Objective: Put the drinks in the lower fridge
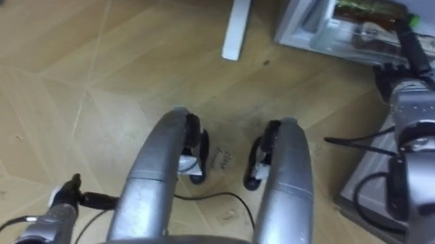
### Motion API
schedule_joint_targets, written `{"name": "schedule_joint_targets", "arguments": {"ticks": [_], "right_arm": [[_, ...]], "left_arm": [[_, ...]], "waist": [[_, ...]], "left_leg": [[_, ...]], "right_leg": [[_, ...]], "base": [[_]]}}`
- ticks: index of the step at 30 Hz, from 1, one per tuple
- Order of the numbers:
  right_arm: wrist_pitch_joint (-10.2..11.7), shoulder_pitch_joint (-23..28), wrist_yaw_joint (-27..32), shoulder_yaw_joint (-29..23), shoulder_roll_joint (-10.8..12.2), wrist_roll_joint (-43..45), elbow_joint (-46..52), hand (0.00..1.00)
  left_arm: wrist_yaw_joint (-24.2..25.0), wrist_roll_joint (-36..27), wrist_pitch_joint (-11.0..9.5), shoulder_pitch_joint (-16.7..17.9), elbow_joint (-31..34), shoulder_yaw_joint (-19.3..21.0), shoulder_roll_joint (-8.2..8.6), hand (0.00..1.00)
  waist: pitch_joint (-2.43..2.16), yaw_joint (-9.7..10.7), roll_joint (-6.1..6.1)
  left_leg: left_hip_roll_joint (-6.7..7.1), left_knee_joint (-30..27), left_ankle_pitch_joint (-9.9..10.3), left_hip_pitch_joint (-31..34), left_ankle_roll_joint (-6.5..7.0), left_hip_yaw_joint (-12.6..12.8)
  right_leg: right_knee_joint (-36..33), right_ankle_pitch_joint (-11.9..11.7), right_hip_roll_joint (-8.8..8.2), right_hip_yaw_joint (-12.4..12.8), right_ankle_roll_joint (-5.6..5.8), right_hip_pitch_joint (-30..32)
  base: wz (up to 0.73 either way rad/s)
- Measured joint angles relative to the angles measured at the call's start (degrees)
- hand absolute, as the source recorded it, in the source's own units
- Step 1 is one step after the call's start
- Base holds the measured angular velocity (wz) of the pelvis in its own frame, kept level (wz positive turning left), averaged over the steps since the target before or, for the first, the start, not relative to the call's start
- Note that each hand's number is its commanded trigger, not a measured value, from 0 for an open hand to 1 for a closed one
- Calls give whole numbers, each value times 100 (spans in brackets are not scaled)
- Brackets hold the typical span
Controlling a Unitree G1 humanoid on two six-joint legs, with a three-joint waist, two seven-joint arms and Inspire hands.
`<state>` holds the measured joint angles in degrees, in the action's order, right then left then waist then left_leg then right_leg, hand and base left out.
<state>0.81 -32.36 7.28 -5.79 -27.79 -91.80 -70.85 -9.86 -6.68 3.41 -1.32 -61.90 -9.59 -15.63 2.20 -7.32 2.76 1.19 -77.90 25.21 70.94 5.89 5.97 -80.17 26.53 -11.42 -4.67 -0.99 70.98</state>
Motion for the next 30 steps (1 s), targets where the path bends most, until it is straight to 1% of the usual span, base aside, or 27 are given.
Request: {"name": "schedule_joint_targets", "arguments": {"ticks": [1,2,4,5,8,9,10,12,14,18,22,24,26,27,28,30], "right_arm": [[24,-70,148,5,-35,-8,3,0],[31,-134,287,3,-74,-43,8,0],[37,-257,510,4,-126,-113,47,0],[69,-286,707,4,-144,-210,170,0],[155,-299,890,5,-146,-327,272,0],[172,-299,919,5,-146,-341,285,0],[238,-299,967,5,-146,-355,289,0],[315,-300,1010,4,-146,-395,290,0],[415,-307,1064,3,-148,-472,316,0],[535,-308,1267,2,-150,-588,517,0],[613,-309,1677,9,-191,-714,882,0],[679,-309,1860,15,-189,-717,1027,0],[739,-309,2143,20,-193,-719,1337,0],[743,-310,2162,19,-200,-719,1395,0],[747,-310,2166,19,-211,-719,1500,0],[784,-324,2185,25,-211,-720,1624,0]], "left_arm": [[0,-2,-3,1,4,-31,6,0],[-13,-4,-48,14,9,-31,-7,0],[-83,-4,-119,79,59,-29,-35,0],[-91,-3,-124,127,59,-40,-33,0],[-91,6,-125,287,88,-80,-34,0],[-89,7,-124,330,129,-80,-34,0],[-75,17,-123,399,206,-80,-34,0],[-67,17,-129,470,283,-80,-34,0],[-54,17,-127,554,376,-80,-37,0],[-41,16,-133,792,765,-68,-107,0],[-43,97,-142,977,1139,-67,-128,0],[-41,126,-192,993,1176,-69,-127,0],[-65,128,-299,1031,1143,-16,-154,0],[-71,128,-331,1050,1142,-2,-167,0],[-74,130,-388,1091,1134,18,-205,0],[-75,135,-434,1159,1125,20,-277,0]], "waist": [[-1,5,-4],[-4,3,-11],[-4,-25,-11],[-4,-41,-12],[-2,-75,-14],[-2,-72,-14],[-2,-78,-14],[-2,-87,-14],[-2,-99,-15],[-3,-130,-18],[-3,-176,-17],[-2,-222,-16],[-3,-221,-16],[-3,-220,-17],[-3,-221,-17],[-3,-224,-17]], "left_leg": [[85,-2,6,2,11,18],[158,-1,7,21,12,12],[190,3,7,94,12,8],[259,5,6,123,12,-2],[292,5,6,132,11,-5],[322,5,6,139,10,-12],[367,5,5,149,10,-18],[376,4,5,162,9,-3],[453,4,4,189,7,-7],[465,6,-6,254,-12,-8],[458,27,-7,309,-17,-12],[453,28,-18,312,-37,-16],[453,30,-25,312,-49,-25],[453,29,-28,308,-53,-31],[456,29,-33,278,-62,-49],[455,27,-37,193,-69,-89]], "right_leg": [[-39,13,-42,23,24,28],[-61,27,-72,50,49,52],[-66,35,-70,125,63,143],[-77,37,-61,150,66,190],[-84,39,-87,172,71,219],[-94,39,-109,175,71,226],[-117,41,-150,177,74,238],[-146,68,-164,195,114,258],[-188,74,-168,248,116,306],[-199,74,-188,252,116,391],[-195,115,-260,208,94,462],[-191,118,-258,201,91,478],[-191,120,-269,185,86,494],[-190,123,-281,171,80,489],[-191,125,-339,115,72,449],[-191,133,-420,14,34,333]], "base": [[0],[0],[-3],[-9],[-5],[9],[12],[10],[6],[-2],[-5],[-12],[-8],[-3],[3],[10]]}}
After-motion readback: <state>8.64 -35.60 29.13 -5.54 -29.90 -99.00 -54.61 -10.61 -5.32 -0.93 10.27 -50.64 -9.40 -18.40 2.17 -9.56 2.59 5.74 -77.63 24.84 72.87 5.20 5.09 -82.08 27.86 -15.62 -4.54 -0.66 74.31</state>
